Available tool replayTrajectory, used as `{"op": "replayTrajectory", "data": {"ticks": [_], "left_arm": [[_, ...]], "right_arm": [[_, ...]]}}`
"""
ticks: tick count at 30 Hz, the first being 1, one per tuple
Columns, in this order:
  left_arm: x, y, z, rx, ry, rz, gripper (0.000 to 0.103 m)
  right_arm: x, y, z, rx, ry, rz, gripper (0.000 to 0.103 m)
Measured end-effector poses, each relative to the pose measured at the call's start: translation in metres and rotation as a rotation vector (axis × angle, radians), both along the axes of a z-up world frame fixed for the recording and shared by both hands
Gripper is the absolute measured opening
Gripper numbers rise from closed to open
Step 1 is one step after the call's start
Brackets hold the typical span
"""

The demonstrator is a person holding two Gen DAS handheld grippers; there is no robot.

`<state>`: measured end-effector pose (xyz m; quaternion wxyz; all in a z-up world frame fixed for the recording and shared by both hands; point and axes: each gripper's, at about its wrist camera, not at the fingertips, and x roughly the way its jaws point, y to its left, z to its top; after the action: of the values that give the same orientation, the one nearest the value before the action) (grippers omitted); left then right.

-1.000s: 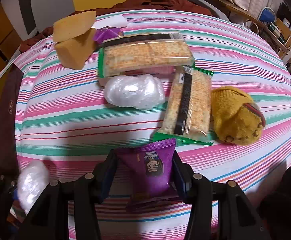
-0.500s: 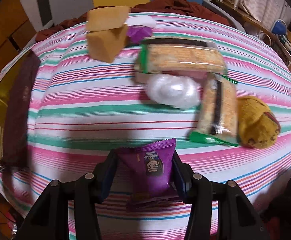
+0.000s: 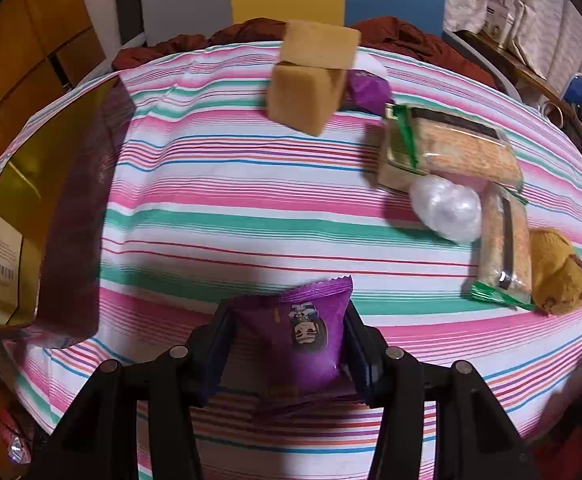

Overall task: Organize objects
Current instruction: 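Grasp the purple snack packet with the right gripper while the left gripper carries the plastic bag toward the tray, then lower the plastic bag into the gold tray and open the left gripper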

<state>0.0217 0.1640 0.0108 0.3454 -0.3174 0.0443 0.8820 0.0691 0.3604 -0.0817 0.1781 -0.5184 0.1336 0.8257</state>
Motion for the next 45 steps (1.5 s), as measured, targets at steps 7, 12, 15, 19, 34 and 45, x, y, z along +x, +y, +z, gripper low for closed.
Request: {"op": "replayTrajectory", "data": {"ticks": [7, 12, 15, 19, 34, 45], "left_arm": [[-0.016, -0.041, 0.003, 0.013, -0.001, 0.105, 0.034], [-0.033, -0.069, 0.0, 0.01, -0.012, 0.167, 0.034], [-0.048, -0.083, -0.001, 0.009, -0.023, 0.205, 0.034], [-0.077, -0.101, -0.006, 0.013, -0.071, 0.233, 0.034], [-0.207, -0.098, -0.057, -0.073, -0.309, 0.259, 0.034], [-0.207, -0.103, -0.073, -0.127, -0.348, 0.336, 0.059]], "right_arm": [[-0.017, -0.011, -0.005, 0.015, -0.005, 0.003, 0.052], [-0.018, -0.016, -0.007, 0.045, 0.001, 0.015, 0.052], [-0.019, -0.017, -0.008, 0.049, 0.002, 0.016, 0.052], [-0.019, -0.017, -0.008, 0.049, 0.004, 0.015, 0.052], [-0.02, -0.017, -0.009, 0.046, 0.017, 0.02, 0.052], [-0.022, -0.014, -0.008, 0.032, 0.045, -0.007, 0.052]]}}
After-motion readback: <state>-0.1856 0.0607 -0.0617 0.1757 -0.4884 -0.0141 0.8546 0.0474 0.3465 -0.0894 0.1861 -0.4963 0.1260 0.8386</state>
